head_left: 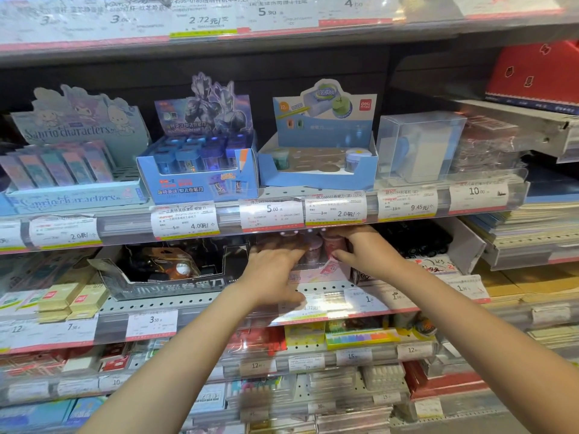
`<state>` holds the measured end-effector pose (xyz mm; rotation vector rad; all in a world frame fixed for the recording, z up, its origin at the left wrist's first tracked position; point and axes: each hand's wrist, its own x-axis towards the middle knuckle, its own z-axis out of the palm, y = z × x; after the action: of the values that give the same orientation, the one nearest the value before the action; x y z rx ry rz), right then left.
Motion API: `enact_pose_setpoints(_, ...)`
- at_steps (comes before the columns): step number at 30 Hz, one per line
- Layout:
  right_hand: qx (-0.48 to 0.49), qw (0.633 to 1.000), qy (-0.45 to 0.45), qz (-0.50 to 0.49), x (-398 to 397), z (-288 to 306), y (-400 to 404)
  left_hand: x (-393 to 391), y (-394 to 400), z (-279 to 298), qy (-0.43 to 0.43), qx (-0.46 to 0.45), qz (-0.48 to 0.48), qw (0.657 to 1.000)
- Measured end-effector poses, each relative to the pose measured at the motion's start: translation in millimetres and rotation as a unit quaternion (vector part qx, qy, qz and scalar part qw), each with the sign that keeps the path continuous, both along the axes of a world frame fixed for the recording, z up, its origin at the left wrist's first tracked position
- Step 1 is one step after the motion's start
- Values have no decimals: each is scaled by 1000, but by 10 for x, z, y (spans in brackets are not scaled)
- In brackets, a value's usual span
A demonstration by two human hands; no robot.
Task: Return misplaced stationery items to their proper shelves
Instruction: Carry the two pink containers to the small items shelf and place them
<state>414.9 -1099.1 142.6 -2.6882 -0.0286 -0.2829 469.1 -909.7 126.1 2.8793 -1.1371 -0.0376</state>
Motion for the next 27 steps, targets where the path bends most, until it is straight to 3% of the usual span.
enact_pose_setpoints(7,6,999,-19,-30,37,-42,9,17,15,4,3,7,-8,1000)
enact_pose_setpoints(12,-55,997,-33,-49,85,-146,6,23,6,18,18,6,-6,1000)
enact_pose_setpoints(20,29,998,-46,17,42,-154,-53,31,8,-20,24,-2,-2,1000)
enact_pose_setpoints(27,13,998,-42,44,-5,-165,-47,27,7,-48,29,-17,12,999)
